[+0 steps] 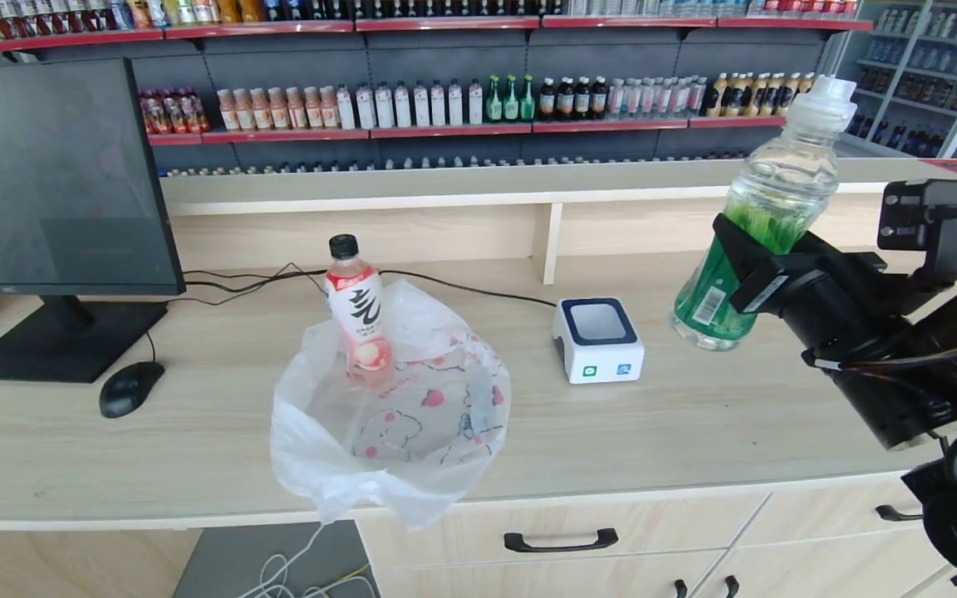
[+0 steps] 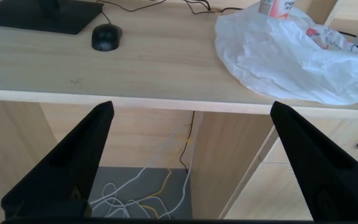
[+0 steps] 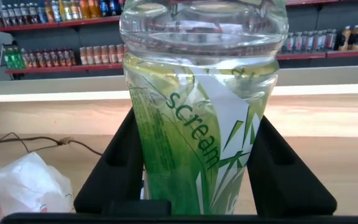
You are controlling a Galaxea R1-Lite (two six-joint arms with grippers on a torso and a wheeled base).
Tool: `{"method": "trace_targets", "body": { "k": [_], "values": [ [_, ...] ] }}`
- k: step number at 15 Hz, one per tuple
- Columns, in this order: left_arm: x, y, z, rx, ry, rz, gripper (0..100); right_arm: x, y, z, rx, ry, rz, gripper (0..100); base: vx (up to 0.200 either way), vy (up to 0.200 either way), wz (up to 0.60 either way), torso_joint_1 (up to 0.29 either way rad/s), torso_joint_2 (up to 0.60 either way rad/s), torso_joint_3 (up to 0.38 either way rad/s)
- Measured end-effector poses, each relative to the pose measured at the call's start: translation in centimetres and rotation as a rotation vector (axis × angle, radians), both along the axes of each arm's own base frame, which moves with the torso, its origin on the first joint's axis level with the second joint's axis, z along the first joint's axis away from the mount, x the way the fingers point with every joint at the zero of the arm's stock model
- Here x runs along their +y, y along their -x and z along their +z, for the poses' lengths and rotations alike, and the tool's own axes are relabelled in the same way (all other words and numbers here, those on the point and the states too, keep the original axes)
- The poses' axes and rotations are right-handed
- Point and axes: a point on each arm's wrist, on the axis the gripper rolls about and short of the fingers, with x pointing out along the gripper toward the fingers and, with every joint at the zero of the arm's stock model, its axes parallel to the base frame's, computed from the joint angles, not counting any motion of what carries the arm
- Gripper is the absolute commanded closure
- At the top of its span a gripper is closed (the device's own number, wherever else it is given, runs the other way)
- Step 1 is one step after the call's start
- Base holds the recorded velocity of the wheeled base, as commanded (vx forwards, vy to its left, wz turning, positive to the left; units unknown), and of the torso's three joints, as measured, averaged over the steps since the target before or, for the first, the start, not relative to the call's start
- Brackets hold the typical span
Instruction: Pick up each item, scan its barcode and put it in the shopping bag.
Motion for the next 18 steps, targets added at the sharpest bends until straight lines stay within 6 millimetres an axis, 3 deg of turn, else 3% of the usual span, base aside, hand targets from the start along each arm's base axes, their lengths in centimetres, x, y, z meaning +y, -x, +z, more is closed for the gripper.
{"method": "trace_targets", "body": {
  "k": [6, 11, 18],
  "values": [
    [0.0, 0.0, 0.0, 0.000, -0.001, 0.000, 0, 0.2, 0.1, -0.1, 0.006, 0.003, 0.007, 100, 0.000, 0.000, 0.00, 0.000, 0.00, 0.000],
    [0.0, 0.0, 0.0, 0.000, 0.001, 0.000, 0, 0.2, 0.2, 0.2, -0.008, -0.002, 0.011, 100, 0.000, 0.000, 0.60, 0.003, 0.00, 0.004],
    [0.0, 0.0, 0.0, 0.000, 0.003, 0.000, 0, 2.5, -0.6, -0.7, 0.011, 0.014, 0.073, 100, 0.000, 0.000, 0.60, 0.002, 0.00, 0.002]
  ]
}}
